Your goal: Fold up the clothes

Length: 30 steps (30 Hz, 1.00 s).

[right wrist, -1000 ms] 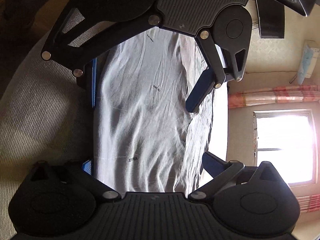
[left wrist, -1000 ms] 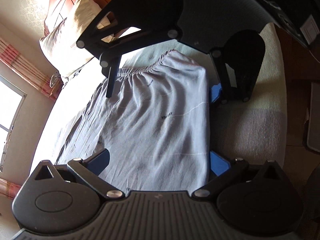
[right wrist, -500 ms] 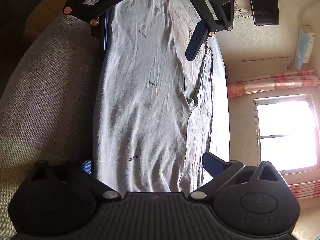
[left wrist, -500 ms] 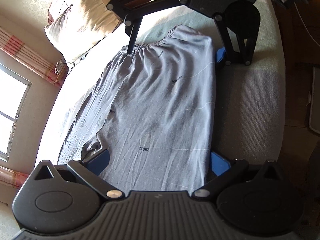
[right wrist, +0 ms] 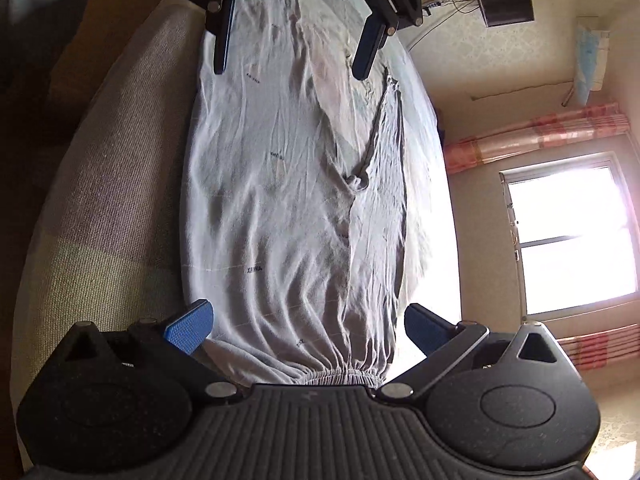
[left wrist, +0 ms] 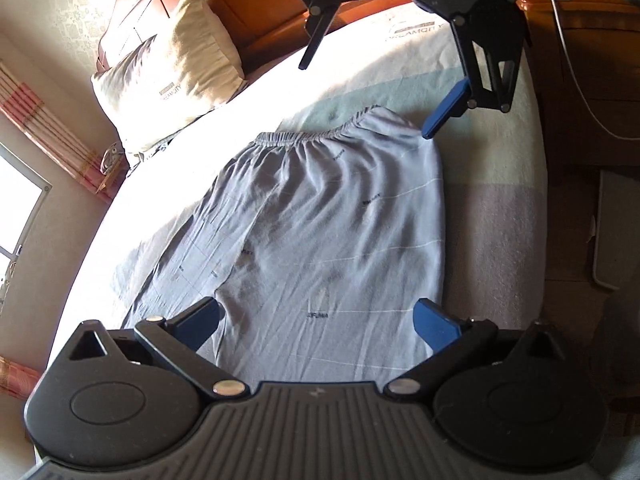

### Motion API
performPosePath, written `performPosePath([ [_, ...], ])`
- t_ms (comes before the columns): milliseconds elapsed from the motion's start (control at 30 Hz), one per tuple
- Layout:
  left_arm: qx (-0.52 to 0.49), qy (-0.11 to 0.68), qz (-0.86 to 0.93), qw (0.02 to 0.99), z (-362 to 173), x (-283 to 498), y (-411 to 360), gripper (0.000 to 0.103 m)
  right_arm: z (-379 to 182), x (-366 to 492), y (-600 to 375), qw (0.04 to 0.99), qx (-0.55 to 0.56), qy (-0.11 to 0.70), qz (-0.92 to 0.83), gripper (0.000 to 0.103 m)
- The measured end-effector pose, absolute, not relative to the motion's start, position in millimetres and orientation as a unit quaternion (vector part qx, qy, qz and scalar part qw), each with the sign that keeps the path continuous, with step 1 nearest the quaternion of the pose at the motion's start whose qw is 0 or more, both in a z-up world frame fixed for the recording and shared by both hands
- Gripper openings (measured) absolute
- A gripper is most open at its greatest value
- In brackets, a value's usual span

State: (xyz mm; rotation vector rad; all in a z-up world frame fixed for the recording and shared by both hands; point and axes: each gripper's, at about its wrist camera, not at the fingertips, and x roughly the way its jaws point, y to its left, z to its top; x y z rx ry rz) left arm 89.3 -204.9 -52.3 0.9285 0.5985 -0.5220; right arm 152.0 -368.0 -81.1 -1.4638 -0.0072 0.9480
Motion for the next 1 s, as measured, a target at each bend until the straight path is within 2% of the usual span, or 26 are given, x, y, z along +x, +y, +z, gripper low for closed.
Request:
performPosePath([
  [133,0.449,0.308,-0.221,0.809,-76.2,111.1,-205.5,0.102,-95.9,166.2,-343.2,0.651,-0.647,0.013,0.397,0.103],
  [267,0.465,0.318,-0.238,0.792,-87.0,97.9,-196.0,0.102,-117.5,175.2,-346.0,0.643,-0.659,0.071,0.384,0.103],
  [400,0.426,0.360,-0.239,0.795,-75.5,97.1,-179.3,0.102,-112.2,164.3,-362.3,0.647,-0.655,0.095,0.378,0.103],
  [667,0.416,0.354,-0.213,0.811,-74.1,131.9,-155.0,0.102,-94.8,182.9,-315.0,0.691,-0.609,0.141,0.363,0.103],
  [800,0.415,0.369,-0.221,0.802,-81.5,124.1,-127.3,0.102,-99.2,196.7,-308.1,0.698,-0.574,0.236,0.357,0.103],
  [1000,0.345,0.411,-0.219,0.815,-67.0,143.0,-92.3,0.102,-84.1,224.5,-307.2,0.716,-0.524,0.355,0.294,0.103],
])
